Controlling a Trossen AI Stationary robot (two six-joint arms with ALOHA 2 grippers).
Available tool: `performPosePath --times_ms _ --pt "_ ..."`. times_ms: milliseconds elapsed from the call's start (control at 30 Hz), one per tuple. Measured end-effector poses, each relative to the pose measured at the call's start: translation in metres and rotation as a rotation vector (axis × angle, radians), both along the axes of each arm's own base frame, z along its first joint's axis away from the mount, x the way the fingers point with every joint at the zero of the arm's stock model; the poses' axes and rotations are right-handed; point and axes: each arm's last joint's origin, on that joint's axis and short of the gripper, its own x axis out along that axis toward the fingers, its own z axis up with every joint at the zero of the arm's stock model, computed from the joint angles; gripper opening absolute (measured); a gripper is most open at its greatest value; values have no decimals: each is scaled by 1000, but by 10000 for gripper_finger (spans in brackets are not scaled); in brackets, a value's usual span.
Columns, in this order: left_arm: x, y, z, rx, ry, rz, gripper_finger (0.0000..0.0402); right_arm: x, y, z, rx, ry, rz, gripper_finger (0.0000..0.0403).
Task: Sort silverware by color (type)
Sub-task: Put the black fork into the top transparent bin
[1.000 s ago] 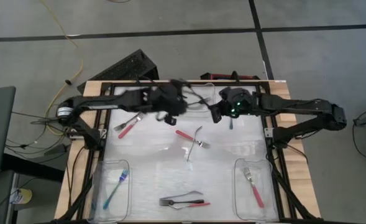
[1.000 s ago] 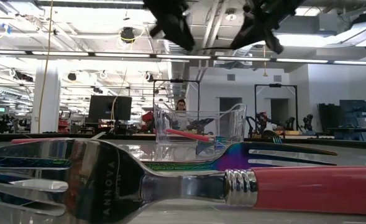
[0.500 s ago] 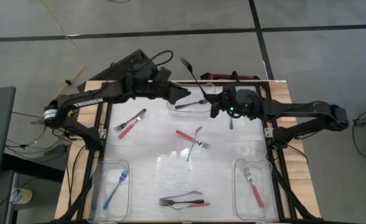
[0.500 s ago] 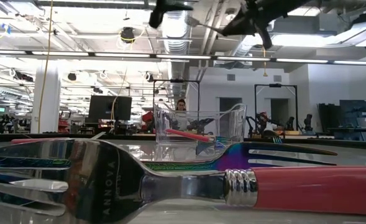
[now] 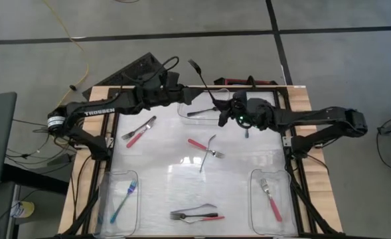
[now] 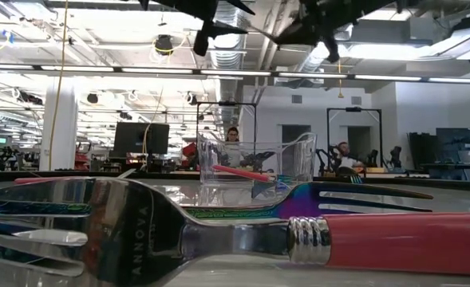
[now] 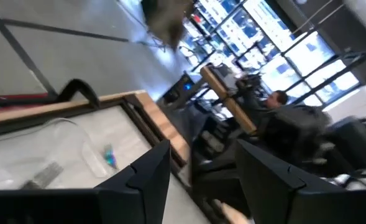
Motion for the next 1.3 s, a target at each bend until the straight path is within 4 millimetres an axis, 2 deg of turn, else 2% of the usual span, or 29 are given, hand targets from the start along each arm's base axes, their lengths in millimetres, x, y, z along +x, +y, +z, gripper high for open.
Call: performPosePath --times_ms 300,667,1000,1300 --pt "0 -1 -5 -9 53 30 165 17 10 -15 16 18 49 23" --pt "1 -6 -11 -39 111 12 139 14 9 -9 -18 2 -4 23" --pt "2 -8 -13 -57 113 33 138 14 7 -10 -24 13 -12 23" --pt "1 -6 -10 -53 80 82 138 15 16 -10 -31 14 19 23"
